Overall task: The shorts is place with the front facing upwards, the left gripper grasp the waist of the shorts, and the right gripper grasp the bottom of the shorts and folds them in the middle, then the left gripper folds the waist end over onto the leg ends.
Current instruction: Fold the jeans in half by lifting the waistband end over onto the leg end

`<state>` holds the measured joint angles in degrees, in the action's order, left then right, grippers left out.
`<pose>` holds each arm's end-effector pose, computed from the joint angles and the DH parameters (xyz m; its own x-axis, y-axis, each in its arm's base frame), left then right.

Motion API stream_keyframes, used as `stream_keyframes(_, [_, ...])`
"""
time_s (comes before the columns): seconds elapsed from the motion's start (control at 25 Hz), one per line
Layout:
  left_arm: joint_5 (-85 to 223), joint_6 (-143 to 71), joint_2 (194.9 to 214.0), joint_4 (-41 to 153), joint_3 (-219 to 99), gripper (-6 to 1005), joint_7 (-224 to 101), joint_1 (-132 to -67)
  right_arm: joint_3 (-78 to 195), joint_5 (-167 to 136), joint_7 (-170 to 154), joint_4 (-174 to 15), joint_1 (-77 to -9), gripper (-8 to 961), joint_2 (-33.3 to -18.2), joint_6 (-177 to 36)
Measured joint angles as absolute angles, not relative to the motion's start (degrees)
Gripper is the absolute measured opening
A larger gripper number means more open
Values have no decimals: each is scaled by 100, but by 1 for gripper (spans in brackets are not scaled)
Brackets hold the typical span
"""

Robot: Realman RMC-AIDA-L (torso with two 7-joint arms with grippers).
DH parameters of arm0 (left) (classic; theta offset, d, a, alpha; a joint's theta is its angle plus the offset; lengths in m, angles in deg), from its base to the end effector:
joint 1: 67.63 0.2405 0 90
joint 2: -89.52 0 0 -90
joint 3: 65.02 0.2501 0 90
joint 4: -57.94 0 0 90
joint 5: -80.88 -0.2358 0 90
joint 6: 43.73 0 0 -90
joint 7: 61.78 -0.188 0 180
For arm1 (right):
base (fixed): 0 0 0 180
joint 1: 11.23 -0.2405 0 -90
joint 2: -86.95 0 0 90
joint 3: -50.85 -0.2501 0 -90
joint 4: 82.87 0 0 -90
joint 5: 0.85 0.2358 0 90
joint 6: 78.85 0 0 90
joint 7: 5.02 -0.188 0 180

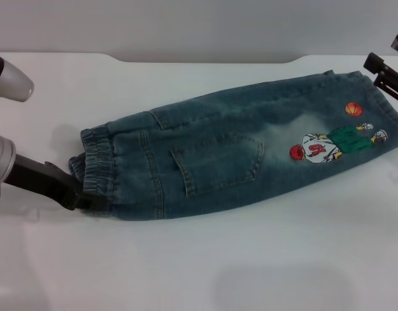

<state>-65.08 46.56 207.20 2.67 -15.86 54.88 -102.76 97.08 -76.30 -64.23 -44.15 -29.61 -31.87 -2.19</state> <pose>-0.2814 0.3786 -0.0074 0.7259 0.6862 -0.0475 0.6554 -0.7110 -0.2548 0.2867 0.3845 0.0443 0.6833 0.0268 -0.7296 -0.5635 -0.6161 -0.5504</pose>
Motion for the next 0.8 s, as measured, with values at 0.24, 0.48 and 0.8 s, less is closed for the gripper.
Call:
stream_keyframes(0.24, [-6556,4570,20715,241,-1606,364,5559,-10229,9700,-7624,-6420,-4411,-2942,665,-3187,-174])
stream_keyframes(0.48, [-6562,4554,20701,230,-1632,213,5632,-10217,9699,-7578,-6417,-4415,-2906,664,-3188,-129])
stream_keyframes(0.8, [-6681,4543,20685,207,-1597,54,5645,-10139,9703,-7483,-6434,-4419,-2877,664,-3178,-85])
